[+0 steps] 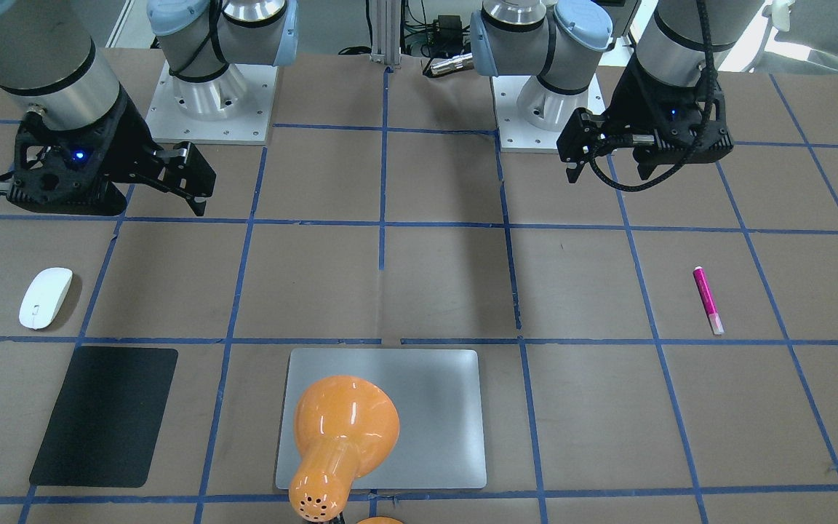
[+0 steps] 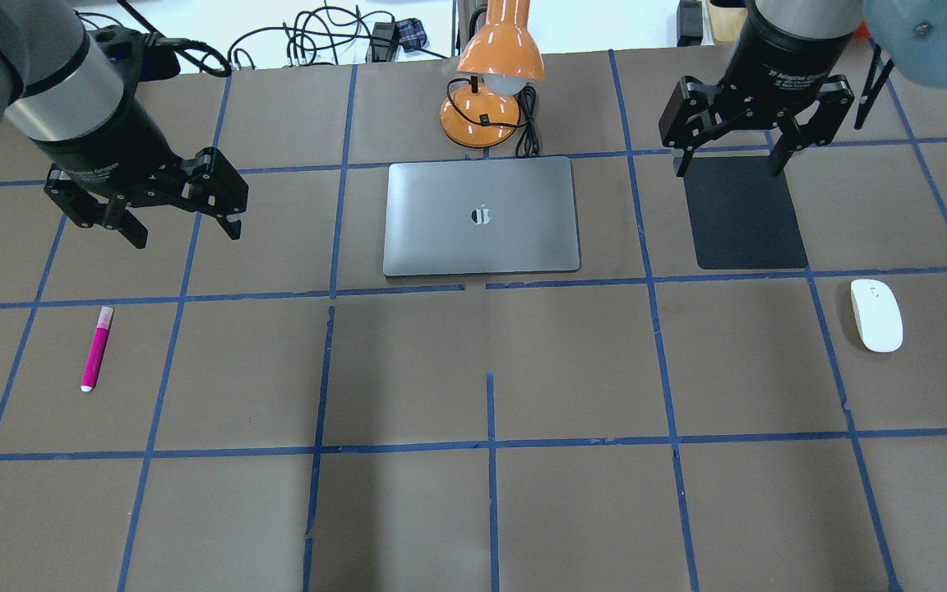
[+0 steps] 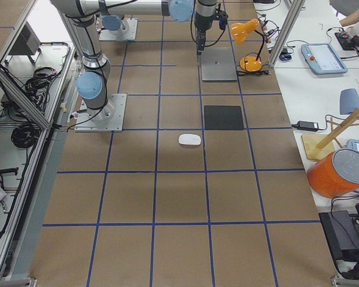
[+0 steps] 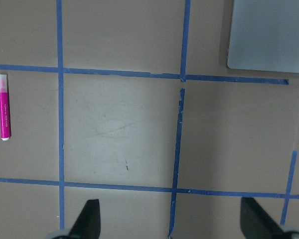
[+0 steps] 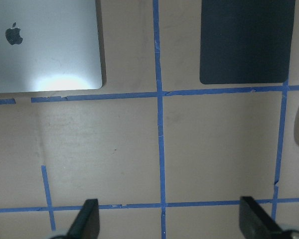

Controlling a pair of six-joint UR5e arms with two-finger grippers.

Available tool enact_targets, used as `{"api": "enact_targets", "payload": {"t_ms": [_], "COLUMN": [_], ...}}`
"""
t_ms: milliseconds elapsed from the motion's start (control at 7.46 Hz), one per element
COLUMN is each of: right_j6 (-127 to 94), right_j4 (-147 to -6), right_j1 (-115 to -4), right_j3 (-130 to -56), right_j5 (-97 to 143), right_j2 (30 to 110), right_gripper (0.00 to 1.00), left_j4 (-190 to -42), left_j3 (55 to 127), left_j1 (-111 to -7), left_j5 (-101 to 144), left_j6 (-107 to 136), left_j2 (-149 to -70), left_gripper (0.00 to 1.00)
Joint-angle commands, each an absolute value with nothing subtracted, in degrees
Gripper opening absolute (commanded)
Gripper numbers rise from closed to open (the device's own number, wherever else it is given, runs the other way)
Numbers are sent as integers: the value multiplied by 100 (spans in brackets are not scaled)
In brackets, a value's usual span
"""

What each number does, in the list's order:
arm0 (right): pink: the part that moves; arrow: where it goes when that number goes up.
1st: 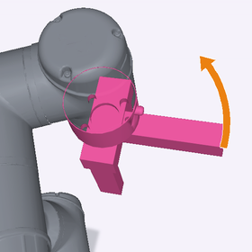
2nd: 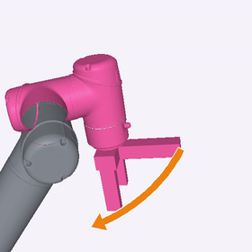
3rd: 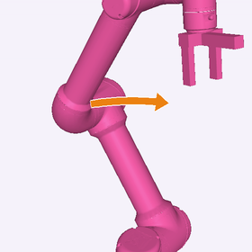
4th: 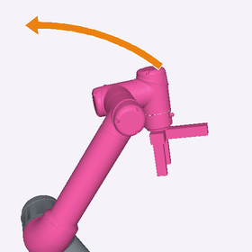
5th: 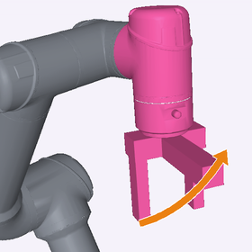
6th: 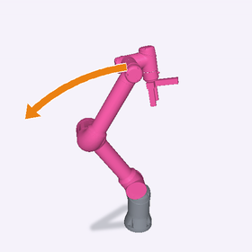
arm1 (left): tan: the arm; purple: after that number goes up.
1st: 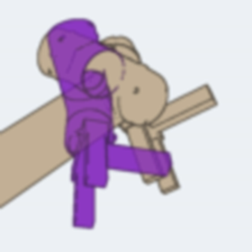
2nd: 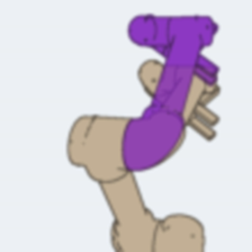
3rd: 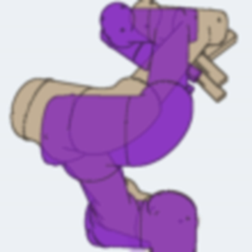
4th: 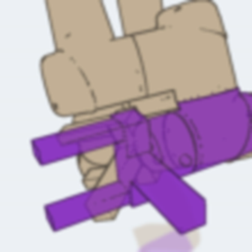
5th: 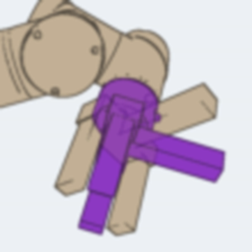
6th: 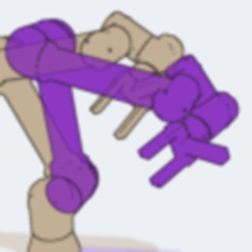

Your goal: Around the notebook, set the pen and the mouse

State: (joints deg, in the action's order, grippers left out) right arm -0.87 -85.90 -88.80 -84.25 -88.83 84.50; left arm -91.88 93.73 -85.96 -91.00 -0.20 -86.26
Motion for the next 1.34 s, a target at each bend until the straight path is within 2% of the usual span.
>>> {"api": "enact_targets", "payload": {"t_ms": [0,402,670,1072,1206], "right_j6": [-88,8,-78,584,1302], "right_j4": [-8587,-8446,-8472,-8874,-9425], "right_j1": [-8877,-8868,-8763,-7660,-7168], "right_j3": [-8429,-8446,-8472,-9147,-9532], "right_j5": [-8886,-8903,-9034,-9237,-9255], "right_j2": [8446,8429,8403,8376,8341], "right_gripper": [100,100,100,100,100], "left_j4": [-9193,-9464,-9300,-8572,-7630], "left_j3": [9378,9413,9448,9929,10201], "left_j1": [-8596,-8334,-7536,-6570,-6174], "left_j5": [-9097,-9114,-9044,-9149,-9167], "left_j6": [-18,-8,-636,-2027,-2135], "left_j2": [-8648,-8763,-8894,-9323,-9508], "left_gripper": [100,100,100,100,100]}}
